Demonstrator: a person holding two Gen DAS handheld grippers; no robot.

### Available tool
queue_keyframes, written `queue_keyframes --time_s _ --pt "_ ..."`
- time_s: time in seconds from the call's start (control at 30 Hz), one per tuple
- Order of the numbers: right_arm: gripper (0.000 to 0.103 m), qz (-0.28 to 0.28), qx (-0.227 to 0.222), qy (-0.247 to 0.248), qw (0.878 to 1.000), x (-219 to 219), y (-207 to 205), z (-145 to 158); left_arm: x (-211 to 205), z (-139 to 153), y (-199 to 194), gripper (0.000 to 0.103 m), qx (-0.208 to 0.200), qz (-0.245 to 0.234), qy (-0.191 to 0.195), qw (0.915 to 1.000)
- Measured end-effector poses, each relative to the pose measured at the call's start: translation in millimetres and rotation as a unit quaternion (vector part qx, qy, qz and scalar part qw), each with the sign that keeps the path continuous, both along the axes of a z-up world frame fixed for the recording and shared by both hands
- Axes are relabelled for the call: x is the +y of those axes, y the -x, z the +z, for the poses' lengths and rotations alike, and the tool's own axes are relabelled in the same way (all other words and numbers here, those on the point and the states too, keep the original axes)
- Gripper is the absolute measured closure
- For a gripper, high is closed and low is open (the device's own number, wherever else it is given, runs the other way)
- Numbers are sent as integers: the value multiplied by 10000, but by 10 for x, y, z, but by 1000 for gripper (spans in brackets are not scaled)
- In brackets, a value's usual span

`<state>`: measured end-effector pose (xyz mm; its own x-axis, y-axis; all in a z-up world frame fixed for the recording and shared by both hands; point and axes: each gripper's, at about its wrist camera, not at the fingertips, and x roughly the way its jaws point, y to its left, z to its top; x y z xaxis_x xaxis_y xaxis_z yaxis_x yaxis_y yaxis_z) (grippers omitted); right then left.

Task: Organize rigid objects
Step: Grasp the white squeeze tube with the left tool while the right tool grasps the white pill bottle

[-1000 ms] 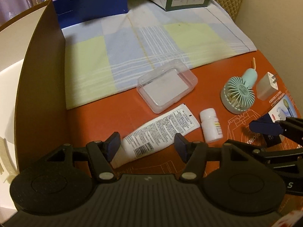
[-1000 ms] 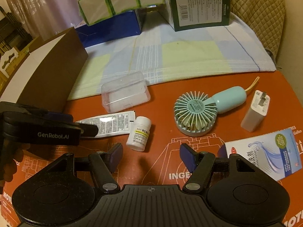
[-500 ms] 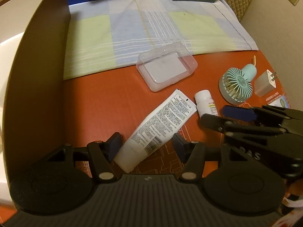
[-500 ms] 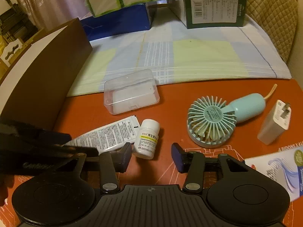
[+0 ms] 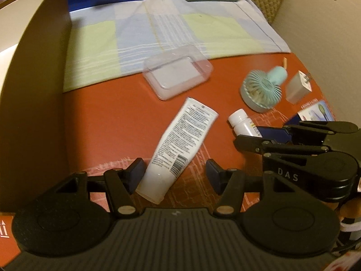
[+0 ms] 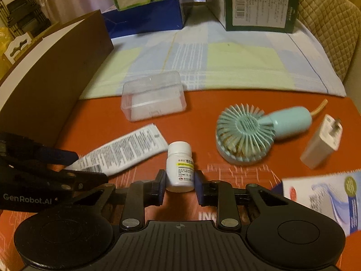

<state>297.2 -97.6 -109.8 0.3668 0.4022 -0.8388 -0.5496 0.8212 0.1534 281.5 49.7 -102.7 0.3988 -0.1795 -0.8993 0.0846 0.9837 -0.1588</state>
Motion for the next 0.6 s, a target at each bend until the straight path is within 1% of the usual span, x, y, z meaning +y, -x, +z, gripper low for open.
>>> queue_keyframes --time_s 0.1,0.23,0.3,0.47,0.6 --pt "79 31 48 9 10000 -94 91 13 -93 -7 62 48 -29 -179 -38 9998" --pt "79 22 111 13 9999 -233 182 26 -250 -18 156 48 -52 -544 -33 9985" --pt "79 6 140 12 9999 -288 213 33 -307 -29 189 48 -55 -633 -50 9980" --pt "79 -30 180 -10 9998 -396 278 48 -340 -62 143 49 -82 -510 -164 9985" --pt "78 -77 229 -91 9997 -432 282 44 -360 -105 71 50 -82 -500 -314 9982"
